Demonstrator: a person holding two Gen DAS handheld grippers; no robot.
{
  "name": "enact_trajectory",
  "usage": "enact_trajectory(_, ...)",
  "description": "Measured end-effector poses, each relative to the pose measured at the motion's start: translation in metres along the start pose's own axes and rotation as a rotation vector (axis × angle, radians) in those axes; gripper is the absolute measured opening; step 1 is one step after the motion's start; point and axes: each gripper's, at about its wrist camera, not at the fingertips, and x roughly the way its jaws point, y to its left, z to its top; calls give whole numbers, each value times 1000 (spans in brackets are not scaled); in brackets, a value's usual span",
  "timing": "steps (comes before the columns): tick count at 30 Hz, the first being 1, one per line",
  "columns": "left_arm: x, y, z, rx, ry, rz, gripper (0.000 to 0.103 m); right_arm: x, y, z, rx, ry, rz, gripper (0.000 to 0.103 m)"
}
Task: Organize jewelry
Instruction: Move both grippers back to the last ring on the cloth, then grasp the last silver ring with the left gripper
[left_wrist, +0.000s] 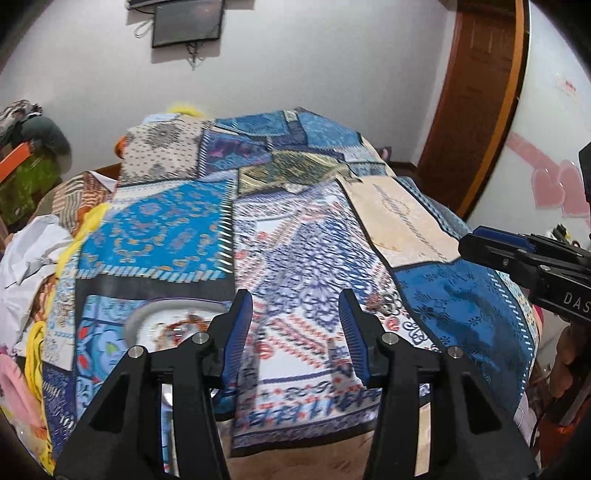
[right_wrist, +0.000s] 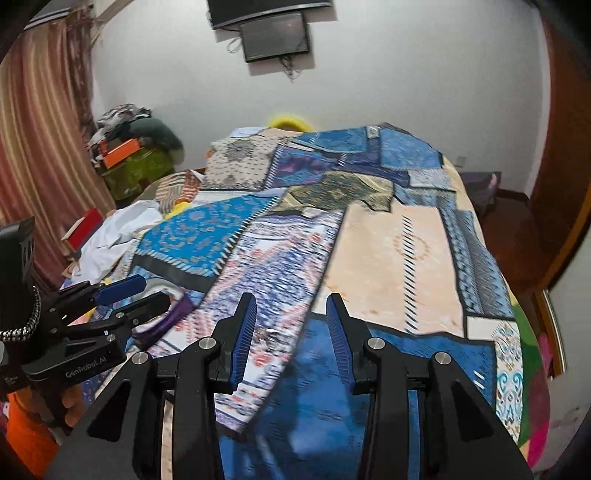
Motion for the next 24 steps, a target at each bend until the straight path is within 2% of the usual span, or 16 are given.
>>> enact_trajectory(9,39,-24,-3,38,84,-68,47,15,-21,-15,26,59,-6,36)
enact_trajectory(15,52,-38,-2,49,97,-95,47,23,-29,-20,39,81,-2,36)
enact_trajectory(17,56,-40,-2,42,101,-107,42,25,-31,-21,43,84,0,36)
enact_trajectory(19,62,-41,-2,30,117,-130,31,25,-32,-22,46,87,2,36)
enact_trajectory(24,65,-43,-2,17,127,-175,13,28,-29,-24,34,93,9,36)
